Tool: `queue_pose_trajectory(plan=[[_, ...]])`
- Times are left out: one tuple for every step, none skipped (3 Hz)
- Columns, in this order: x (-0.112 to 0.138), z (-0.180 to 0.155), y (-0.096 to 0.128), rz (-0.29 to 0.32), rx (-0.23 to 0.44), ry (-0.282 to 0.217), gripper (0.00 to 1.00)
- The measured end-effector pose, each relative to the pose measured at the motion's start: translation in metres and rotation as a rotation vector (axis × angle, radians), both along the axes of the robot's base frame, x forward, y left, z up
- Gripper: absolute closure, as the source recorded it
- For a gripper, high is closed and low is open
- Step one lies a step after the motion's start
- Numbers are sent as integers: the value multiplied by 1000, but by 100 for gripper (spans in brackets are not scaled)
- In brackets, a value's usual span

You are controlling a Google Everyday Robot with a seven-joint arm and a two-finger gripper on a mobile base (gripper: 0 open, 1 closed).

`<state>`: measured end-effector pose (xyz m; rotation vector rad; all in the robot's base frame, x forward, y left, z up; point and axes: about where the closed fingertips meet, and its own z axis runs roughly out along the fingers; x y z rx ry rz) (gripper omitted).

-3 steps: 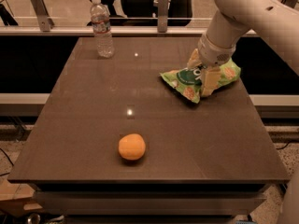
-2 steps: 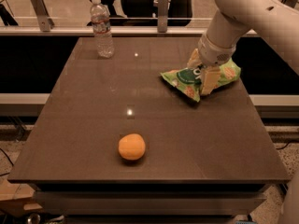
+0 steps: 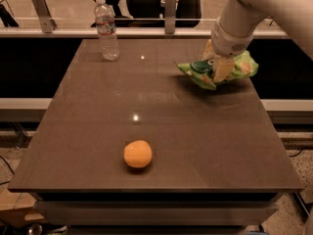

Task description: Move green rice chip bag near water bottle

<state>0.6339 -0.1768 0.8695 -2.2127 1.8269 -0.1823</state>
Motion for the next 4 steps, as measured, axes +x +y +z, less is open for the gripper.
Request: queue_pose_trajectory(plan=[[3,43,-7,-9,-33,-73,100],[5,75,-9,-11,-70,-122,100],[11,95,-5,11,-100,-147,100],[24,109,6,50,-120,-169,100]])
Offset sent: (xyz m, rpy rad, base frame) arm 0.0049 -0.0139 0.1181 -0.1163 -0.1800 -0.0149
